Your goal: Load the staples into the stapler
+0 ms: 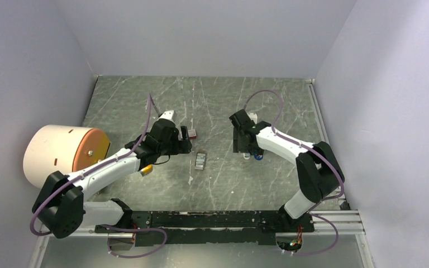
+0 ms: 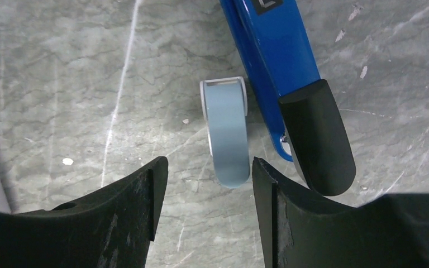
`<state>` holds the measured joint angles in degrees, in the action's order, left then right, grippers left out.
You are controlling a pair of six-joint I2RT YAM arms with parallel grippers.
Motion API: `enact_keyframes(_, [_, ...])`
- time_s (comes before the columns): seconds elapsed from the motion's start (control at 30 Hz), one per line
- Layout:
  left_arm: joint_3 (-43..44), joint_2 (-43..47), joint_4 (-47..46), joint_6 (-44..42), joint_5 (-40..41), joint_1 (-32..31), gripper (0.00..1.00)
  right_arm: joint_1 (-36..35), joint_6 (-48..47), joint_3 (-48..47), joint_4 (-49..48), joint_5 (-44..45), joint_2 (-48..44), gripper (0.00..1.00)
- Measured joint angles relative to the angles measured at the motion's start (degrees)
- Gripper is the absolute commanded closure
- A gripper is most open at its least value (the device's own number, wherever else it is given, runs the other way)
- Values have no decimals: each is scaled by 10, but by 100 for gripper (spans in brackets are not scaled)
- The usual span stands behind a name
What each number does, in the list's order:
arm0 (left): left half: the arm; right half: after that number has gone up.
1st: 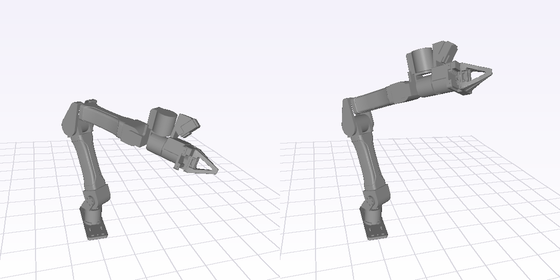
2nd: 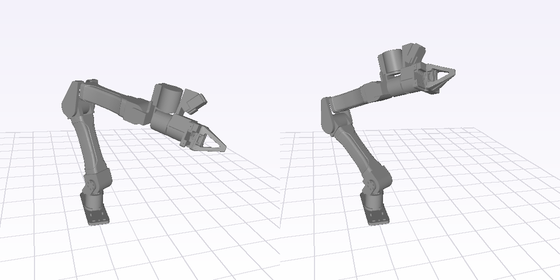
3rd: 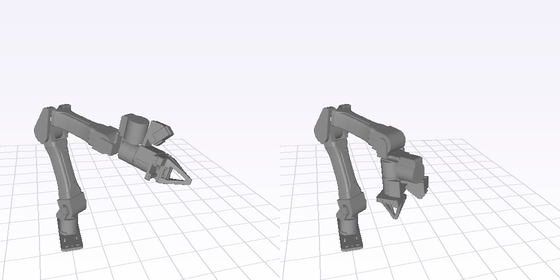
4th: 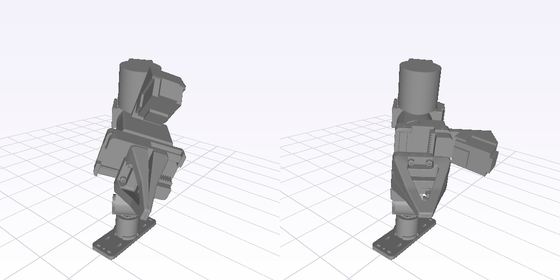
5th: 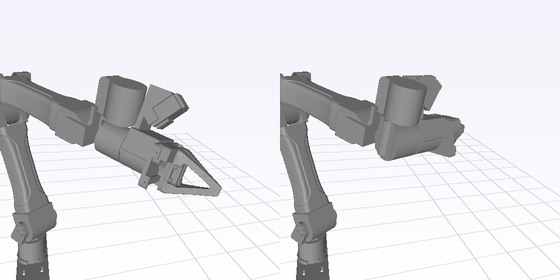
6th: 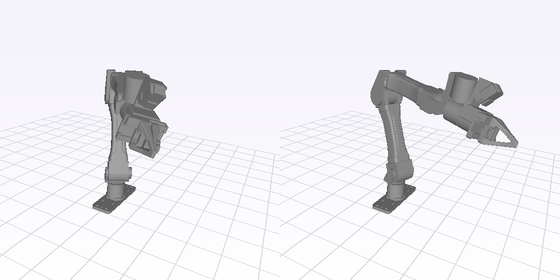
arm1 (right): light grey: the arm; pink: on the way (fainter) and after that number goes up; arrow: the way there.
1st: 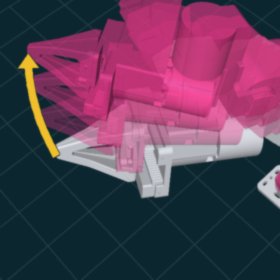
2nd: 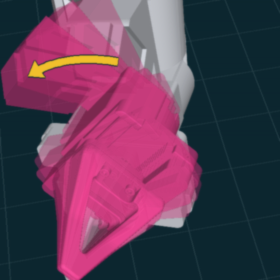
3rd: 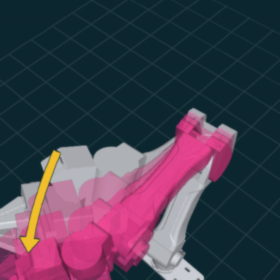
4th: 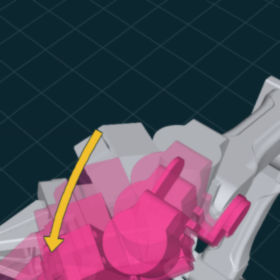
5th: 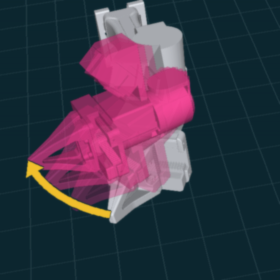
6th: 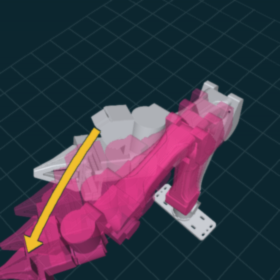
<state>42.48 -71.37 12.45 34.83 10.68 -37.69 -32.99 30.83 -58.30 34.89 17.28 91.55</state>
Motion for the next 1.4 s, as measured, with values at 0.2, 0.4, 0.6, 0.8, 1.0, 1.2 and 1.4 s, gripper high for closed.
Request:
enact_keyframes(0.2, [0,-9,-20,-14,-44,0,10,16,-7,24,-11,-26,3,64])
enact_keyframes(0.4, [-2,-31,-88,-27,-165,0,13,19,-13,45,-28,-39,-5,78])
enact_keyframes(0.6, [-12,-75,-172,-1,-274,-8,14,19,-11,75,-77,-84,-45,81])
enact_keyframes(0.8, [-23,-103,-237,49,-310,-28,22,19,27,123,-136,-152,-103,82])
enact_keyframes(1.0, [-109,-105,-361,125,-321,-51,33,19,113,166,-193,-232,-179,83])
enact_keyframes(1.2, [-154,-105,-457,179,-305,-61,30,19,214,192,-258,-299,-235,84])
enact_keyframes(1.4, [-154,-105,-513,190,-276,-65,34,19,273,200,-287,-342,-241,84])
